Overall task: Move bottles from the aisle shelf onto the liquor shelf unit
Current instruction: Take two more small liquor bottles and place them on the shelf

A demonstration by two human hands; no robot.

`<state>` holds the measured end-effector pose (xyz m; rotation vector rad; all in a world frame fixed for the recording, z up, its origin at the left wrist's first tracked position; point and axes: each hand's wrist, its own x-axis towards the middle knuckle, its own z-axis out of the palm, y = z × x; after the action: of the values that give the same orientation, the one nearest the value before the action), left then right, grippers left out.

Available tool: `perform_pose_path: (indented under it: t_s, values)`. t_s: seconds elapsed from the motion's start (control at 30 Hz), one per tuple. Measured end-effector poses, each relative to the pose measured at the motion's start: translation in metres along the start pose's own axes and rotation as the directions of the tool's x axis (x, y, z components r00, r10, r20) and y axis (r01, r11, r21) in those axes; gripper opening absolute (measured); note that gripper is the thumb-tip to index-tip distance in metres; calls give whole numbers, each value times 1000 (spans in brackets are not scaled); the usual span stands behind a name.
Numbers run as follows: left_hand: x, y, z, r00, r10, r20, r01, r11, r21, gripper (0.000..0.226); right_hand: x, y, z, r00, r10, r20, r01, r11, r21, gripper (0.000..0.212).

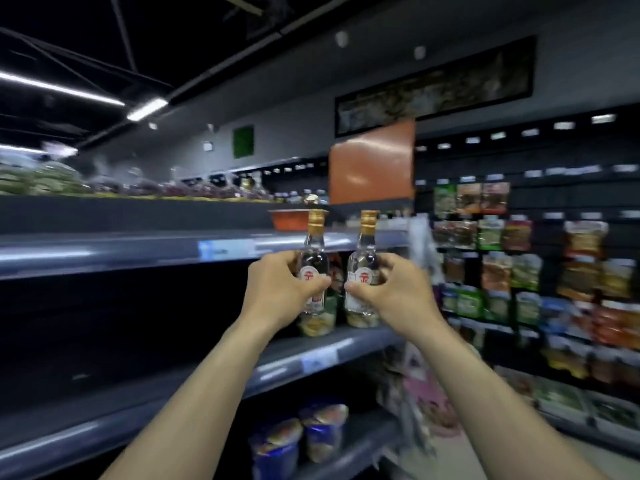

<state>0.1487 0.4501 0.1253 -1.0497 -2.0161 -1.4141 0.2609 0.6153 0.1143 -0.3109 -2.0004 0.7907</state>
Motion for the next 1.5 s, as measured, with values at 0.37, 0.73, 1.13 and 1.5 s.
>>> perform_pose_path:
  t_s: [0.37,0.73,1.13,1.5]
  values:
    - [-124,72,313,911,-43,410,159,955,-252,28,-116,242,-185,898,416,-142,-430,899,-86,36]
    - [-180,129,601,676,29,737,304,899,-314,25,-151,456,-336,713,635,-296,-689,713,-129,36]
    - [-192,289,899,482,259,837,289,855,-431,27,-137,629,-555,449,697,-559,-862,504,-63,33]
    - [-268,484,1129,329,382,864,309,821,-480,28,-161,778,-806,362,625,-691,-888,457,-52,25]
